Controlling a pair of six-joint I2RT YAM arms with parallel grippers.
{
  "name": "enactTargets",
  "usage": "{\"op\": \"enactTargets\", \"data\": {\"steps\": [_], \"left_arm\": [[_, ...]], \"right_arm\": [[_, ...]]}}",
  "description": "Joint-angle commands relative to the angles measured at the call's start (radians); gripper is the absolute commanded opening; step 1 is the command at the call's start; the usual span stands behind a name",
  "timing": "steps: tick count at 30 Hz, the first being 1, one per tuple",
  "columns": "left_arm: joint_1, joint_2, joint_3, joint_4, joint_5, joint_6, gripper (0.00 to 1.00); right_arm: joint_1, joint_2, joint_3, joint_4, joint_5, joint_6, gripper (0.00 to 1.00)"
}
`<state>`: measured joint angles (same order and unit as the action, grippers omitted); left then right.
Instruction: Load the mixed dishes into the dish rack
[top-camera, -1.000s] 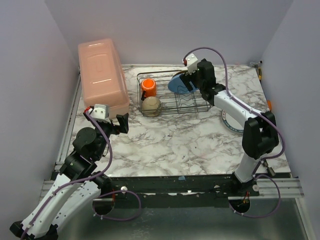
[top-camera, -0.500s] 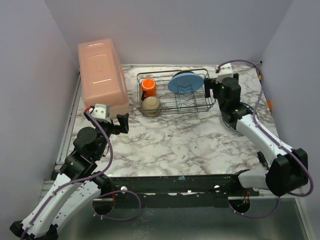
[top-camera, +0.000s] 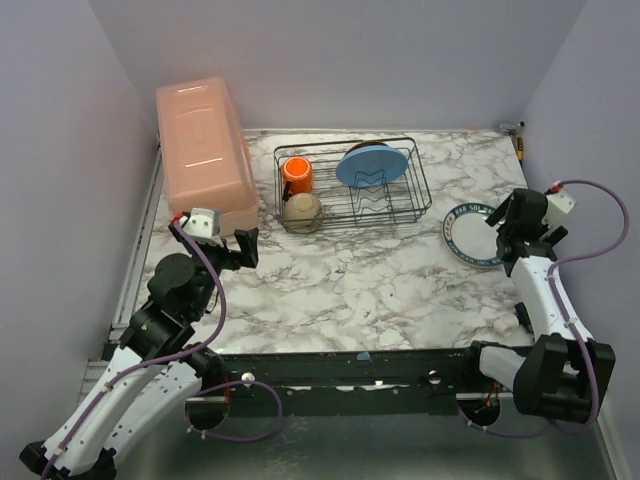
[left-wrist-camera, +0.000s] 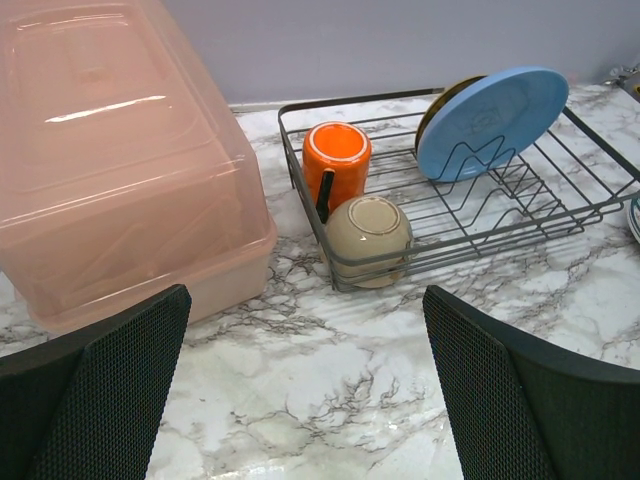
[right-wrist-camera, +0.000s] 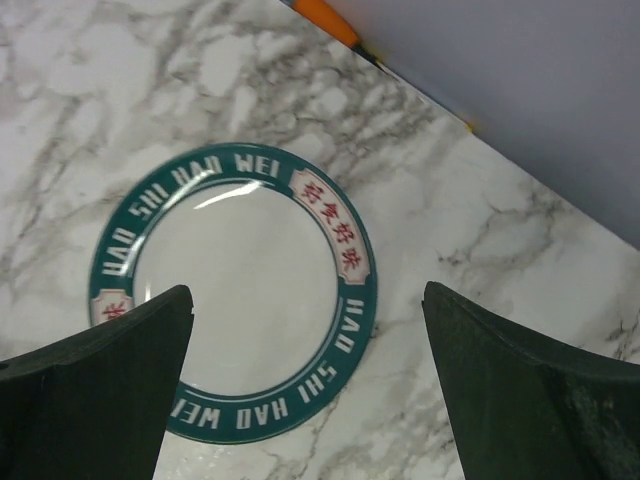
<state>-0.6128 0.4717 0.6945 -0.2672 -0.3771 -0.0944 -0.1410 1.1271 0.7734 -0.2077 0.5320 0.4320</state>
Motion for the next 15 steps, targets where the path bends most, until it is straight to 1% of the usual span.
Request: {"op": "enactTargets", "data": {"steps": [1, 4, 7, 10, 15], "left_arm": [[-0.002, 0.018, 0.005, -0.004, 0.035, -0.017, 0.99], [-0.007, 0.041, 0.009, -0.009, 0.036, -0.018, 0.98], [-0.007, 0.06, 0.014, -0.014, 0.033, -0.018, 0.99], [-0.007, 0.07, 0.017, -0.018, 0.025, -0.014, 0.99], [-0.007, 0.066, 0.009, -0.011, 0.005, -0.003, 0.99]], "right_arm": [[-0.103, 0.014, -0.057, -0.107, -0.085, 0.161, 1.0], [-0.183, 0.029, -0.11, -0.107, -0.143, 0.218, 1.0], [-0.237, 0.038, -0.168, -0.078, -0.228, 0.269, 1.0], [-0.244, 0.054, -0.212, -0.036, -0.266, 0.3, 1.0], [-0.245, 0.097, -0.236, 0.001, -0.277, 0.297, 1.0]]}}
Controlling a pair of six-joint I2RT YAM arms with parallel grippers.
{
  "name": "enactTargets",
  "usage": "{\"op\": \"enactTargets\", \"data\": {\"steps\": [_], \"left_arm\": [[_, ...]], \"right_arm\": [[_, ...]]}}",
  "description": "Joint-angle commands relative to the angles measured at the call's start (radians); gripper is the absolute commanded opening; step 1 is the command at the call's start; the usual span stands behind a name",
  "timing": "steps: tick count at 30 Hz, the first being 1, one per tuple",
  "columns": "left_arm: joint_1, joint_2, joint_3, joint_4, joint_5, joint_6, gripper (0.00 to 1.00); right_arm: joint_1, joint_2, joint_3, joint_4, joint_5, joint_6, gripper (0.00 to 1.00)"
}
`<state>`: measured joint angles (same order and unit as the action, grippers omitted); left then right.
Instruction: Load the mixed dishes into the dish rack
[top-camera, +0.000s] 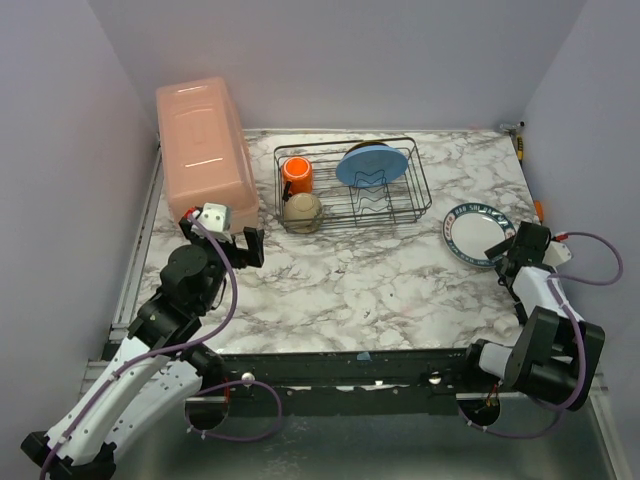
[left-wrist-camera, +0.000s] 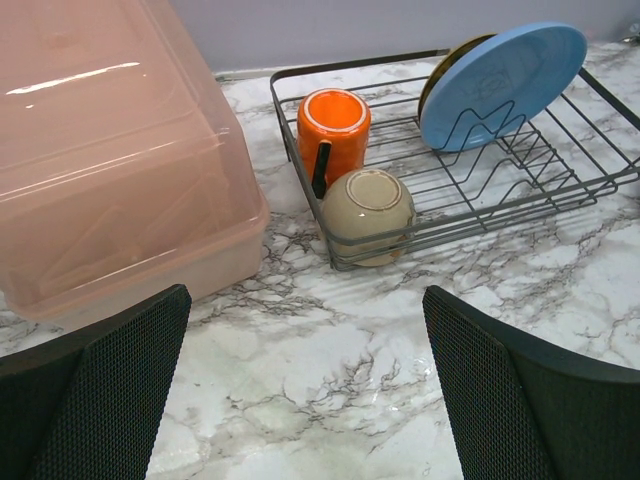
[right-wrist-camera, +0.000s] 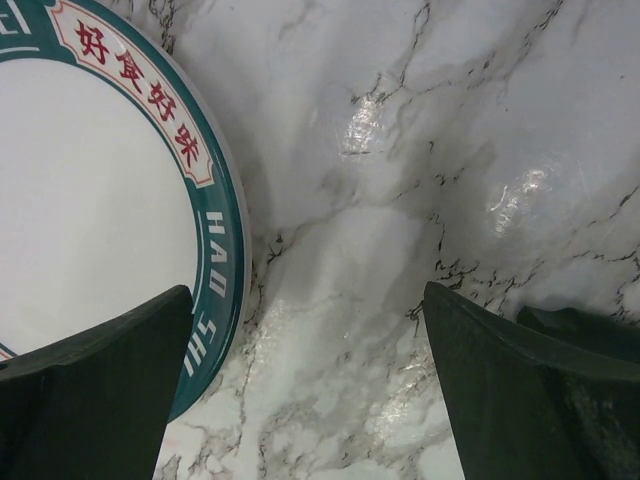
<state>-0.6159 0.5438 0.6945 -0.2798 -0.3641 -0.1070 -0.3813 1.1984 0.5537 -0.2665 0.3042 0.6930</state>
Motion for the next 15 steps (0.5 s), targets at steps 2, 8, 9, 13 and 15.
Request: {"op": "enactTargets", "data": {"steps": [2, 8, 9, 13, 15], "left_arm": [[-0.004, -0.004, 0.008, 0.004, -0.006, 0.01, 0.99], [-0.004, 0.0, 0.013, -0.006, 0.001, 0.008, 0.99], [-0.004, -0.003, 0.012, -0.006, -0.002, 0.01, 0.99], [-0.004, -0.01, 0.008, -0.001, -0.001, 0.012, 0.99], [-0.004, -0.012, 0.009, -0.002, 0.006, 0.009, 0.98]], "right_arm": [[-0.005, 0.033, -0.025, 0.065, -0.067, 0.031, 1.0], [-0.005, 0.032, -0.08, 0.108, -0.108, 0.061, 0.9], [-0.005, 0.031, -0.088, 0.116, -0.126, 0.066, 0.87], [-0.004, 0.049, -0.103, 0.146, -0.161, 0.072, 0.8], [-0.004, 0.063, -0.094, 0.153, -0.163, 0.049, 0.77]]}}
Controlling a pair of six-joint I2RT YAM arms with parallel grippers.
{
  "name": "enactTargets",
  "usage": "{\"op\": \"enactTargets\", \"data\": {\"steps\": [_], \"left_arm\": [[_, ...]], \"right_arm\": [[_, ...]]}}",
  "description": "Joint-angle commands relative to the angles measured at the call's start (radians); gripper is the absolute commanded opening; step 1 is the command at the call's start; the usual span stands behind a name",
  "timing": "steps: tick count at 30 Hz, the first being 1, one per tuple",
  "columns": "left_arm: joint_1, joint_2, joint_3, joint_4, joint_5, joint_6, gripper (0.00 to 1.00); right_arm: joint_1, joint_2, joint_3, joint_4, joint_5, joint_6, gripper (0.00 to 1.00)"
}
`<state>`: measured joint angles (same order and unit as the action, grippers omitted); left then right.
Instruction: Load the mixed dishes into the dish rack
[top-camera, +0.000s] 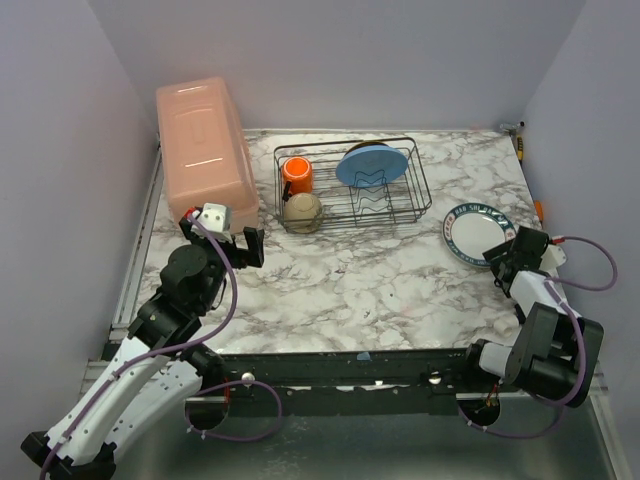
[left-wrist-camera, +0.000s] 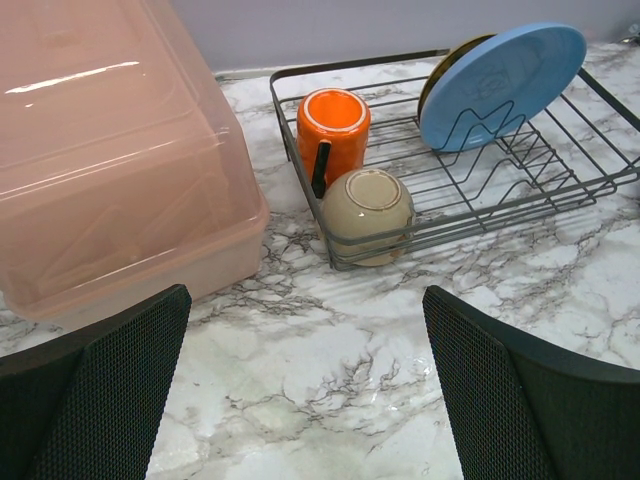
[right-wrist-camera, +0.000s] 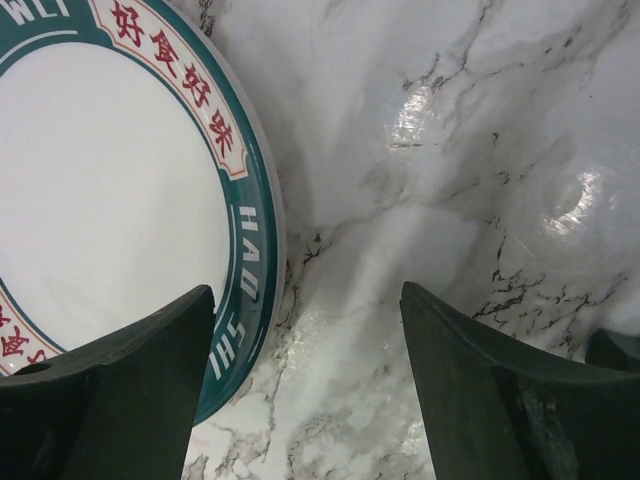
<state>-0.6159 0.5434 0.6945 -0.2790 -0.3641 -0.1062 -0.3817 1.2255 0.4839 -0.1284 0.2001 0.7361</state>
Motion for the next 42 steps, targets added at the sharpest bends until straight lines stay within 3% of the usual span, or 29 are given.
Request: {"op": "enactTargets", "data": {"steps": [1, 11, 19, 26, 29, 35, 42], "left_arm": [[-0.004, -0.013, 0.011, -0.003, 0.01, 0.008, 0.99], [-0.003, -0.027, 0.008, 0.001, 0.015, 0.007, 0.99], [-0.004, -0.029, 0.014, -0.002, 0.019, 0.008, 0.99], [-0.004, -0.043, 0.016, -0.003, 0.032, 0.009, 0.98], [-0.004, -0.054, 0.017, -0.007, 0.029, 0.008, 0.98], [-0.003, -0.068, 0.015, 0.0, 0.053, 0.001, 0.99], [-0.003, -0.083, 0.015, -0.003, 0.054, -0.002, 0.98]], "right_arm": [[-0.003, 0.04, -0.021, 0.015, -0.055, 0.004, 0.77], [-0.003, 0.087, 0.085, -0.019, -0.04, -0.067, 0.74], [-0.003, -0.004, 0.113, -0.057, -0.091, -0.099, 0.79], [-0.003, 0.081, 0.097, -0.036, -0.066, -0.084, 0.79], [-0.003, 0.103, 0.095, -0.019, -0.032, -0.083, 0.75], [-0.003, 0.152, 0.103, -0.037, -0.008, -0.064, 0.5], [-0.003, 0.142, 0.075, -0.045, 0.025, -0.024, 0.38]]}}
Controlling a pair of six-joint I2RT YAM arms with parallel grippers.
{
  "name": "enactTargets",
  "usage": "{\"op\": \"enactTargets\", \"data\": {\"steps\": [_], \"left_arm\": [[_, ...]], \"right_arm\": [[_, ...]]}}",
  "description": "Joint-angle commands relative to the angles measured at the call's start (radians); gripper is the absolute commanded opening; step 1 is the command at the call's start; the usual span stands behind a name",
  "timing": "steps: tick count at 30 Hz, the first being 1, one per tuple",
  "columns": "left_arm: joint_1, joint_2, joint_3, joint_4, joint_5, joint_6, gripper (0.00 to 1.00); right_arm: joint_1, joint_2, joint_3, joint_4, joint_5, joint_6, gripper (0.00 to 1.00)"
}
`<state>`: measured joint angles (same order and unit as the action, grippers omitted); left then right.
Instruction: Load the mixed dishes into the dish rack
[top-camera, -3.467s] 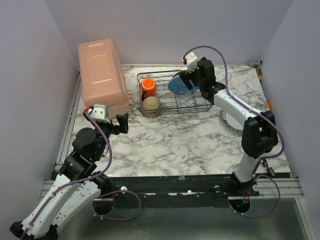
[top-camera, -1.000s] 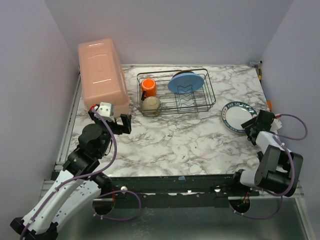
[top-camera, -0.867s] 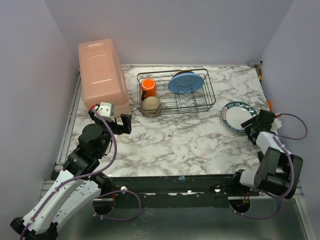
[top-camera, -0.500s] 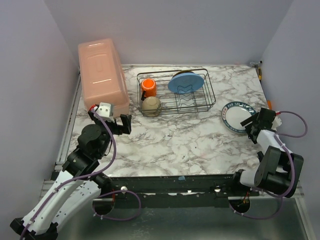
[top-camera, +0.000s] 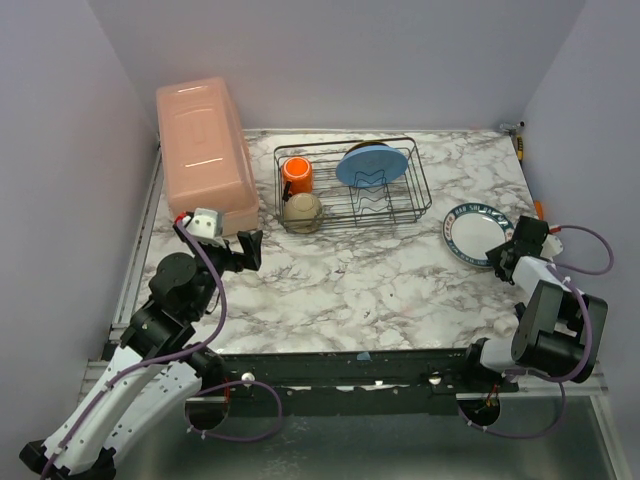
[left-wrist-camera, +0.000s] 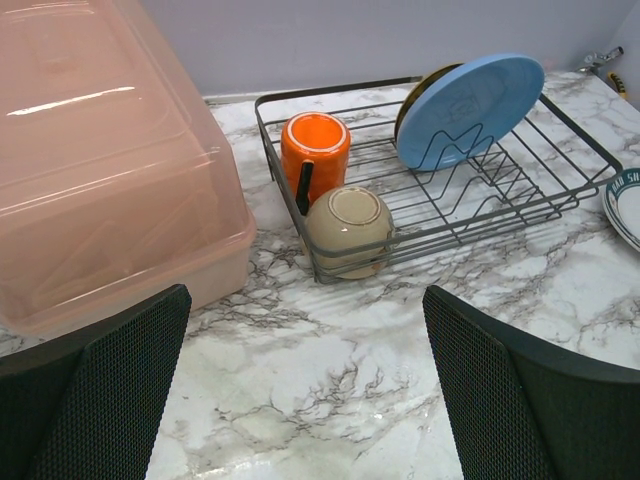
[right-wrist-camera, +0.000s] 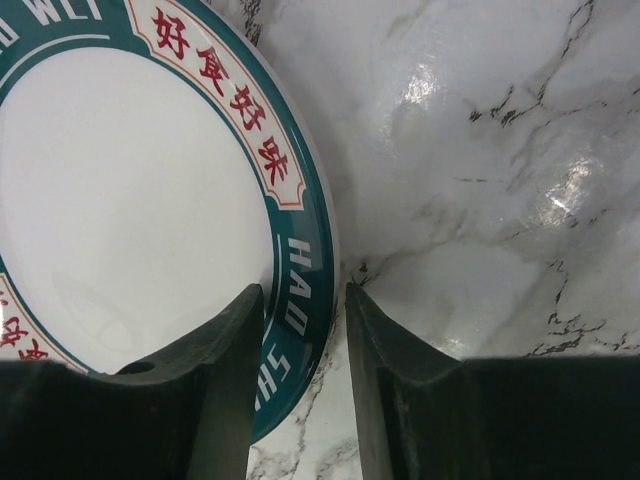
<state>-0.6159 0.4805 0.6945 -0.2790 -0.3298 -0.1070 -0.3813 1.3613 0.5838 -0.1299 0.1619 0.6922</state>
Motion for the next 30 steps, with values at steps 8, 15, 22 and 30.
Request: {"op": "enactTargets", "data": {"steps": [8, 15, 22, 30], "left_arm": [[-0.004, -0.022, 0.016, -0.003, 0.017, -0.001, 0.99], [-0.003, -0.024, 0.012, -0.002, 0.006, 0.0, 0.99], [-0.004, -0.035, 0.011, -0.001, 0.009, -0.003, 0.99], [-0.004, 0.005, 0.023, -0.004, 0.035, -0.028, 0.99]], "right_arm": [[-0.004, -0.007, -0.052, -0.037, 0.003, 0.034, 0.14], [-0.004, -0.04, -0.074, -0.063, -0.006, 0.055, 0.0], [-0.004, -0.168, -0.028, -0.193, -0.027, 0.057, 0.0], [-0.004, -0.287, -0.019, -0.278, -0.085, 0.028, 0.0]]}}
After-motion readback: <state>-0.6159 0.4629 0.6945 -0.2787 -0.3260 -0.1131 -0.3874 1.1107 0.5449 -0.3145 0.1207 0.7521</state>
